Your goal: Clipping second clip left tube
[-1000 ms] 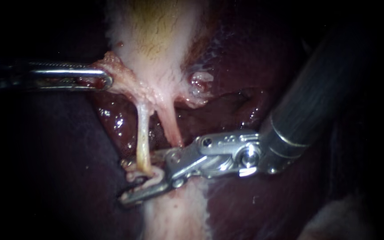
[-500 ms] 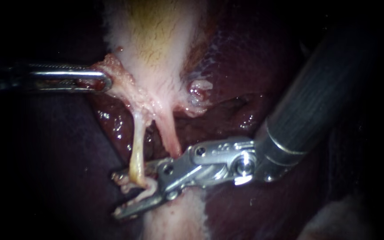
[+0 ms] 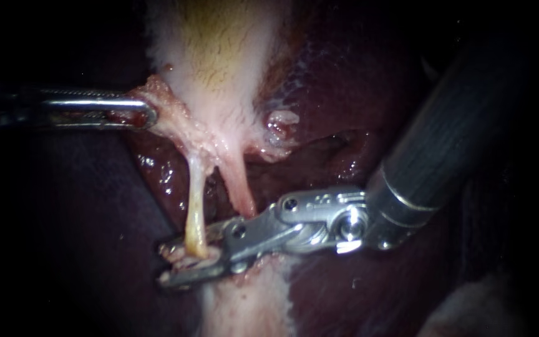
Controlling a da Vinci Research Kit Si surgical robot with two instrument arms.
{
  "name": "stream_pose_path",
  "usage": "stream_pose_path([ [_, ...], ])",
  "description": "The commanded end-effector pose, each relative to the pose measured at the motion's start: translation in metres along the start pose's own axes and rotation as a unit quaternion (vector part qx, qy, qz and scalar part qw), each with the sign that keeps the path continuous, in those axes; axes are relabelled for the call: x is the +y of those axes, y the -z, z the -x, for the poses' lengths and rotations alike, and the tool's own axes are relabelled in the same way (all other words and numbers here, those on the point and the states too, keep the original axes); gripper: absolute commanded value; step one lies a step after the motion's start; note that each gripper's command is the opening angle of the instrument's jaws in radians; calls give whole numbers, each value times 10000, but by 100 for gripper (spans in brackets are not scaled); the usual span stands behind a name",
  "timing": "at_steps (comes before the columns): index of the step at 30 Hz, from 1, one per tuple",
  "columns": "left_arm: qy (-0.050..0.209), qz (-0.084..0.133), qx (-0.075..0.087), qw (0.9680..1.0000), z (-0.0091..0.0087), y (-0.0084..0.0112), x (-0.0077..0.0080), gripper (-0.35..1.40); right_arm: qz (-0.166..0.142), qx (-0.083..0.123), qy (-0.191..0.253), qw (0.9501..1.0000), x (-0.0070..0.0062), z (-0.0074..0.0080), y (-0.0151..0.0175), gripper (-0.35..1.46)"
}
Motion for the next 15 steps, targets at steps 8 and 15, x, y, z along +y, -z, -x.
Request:
stream_pose_path([
  [8, 1, -1, 0, 10000, 0, 0, 0, -35, 77, -310, -364, 9988, 2, 0, 3, -35],
  [15, 1, 0, 0, 10000, 0, 0, -1, -35, 45, -335, -392, 9987, 4, 2, 6, -35],
])
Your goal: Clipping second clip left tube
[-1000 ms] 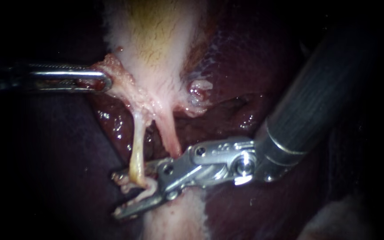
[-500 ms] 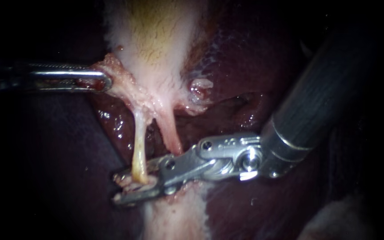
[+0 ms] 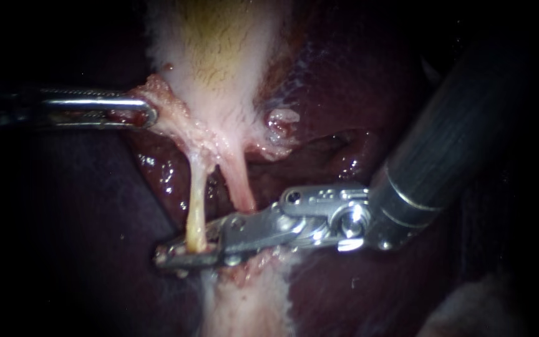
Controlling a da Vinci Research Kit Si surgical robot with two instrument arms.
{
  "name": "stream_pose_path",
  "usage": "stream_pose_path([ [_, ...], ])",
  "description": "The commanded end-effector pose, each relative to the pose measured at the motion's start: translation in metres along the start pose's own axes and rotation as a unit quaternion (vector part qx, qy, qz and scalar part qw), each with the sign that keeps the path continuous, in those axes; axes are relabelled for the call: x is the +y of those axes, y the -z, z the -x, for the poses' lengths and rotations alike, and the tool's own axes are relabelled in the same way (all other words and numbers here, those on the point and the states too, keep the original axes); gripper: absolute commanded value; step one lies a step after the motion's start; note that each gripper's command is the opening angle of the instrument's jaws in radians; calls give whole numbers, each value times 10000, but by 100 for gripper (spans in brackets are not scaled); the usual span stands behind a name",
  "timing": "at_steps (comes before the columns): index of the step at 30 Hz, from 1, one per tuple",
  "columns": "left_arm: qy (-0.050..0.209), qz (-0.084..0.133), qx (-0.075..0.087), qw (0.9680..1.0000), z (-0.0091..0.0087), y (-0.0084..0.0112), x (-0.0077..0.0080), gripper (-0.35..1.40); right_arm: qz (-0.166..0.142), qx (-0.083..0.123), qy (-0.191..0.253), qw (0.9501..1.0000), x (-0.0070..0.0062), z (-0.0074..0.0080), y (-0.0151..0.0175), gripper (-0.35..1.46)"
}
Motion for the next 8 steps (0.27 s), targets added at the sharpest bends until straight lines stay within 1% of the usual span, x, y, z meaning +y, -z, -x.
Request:
stream_pose_path([
  [1, 1, 1, 0, 10000, 0, 0, 0, -35, -1, 1, 0, 10000, 0, 0, 0, -35],
  [8, 1, 2, -1, 10000, 0, 0, -2, -35, -17, -4, -29, 10000, 0, 0, 0, -35],
])
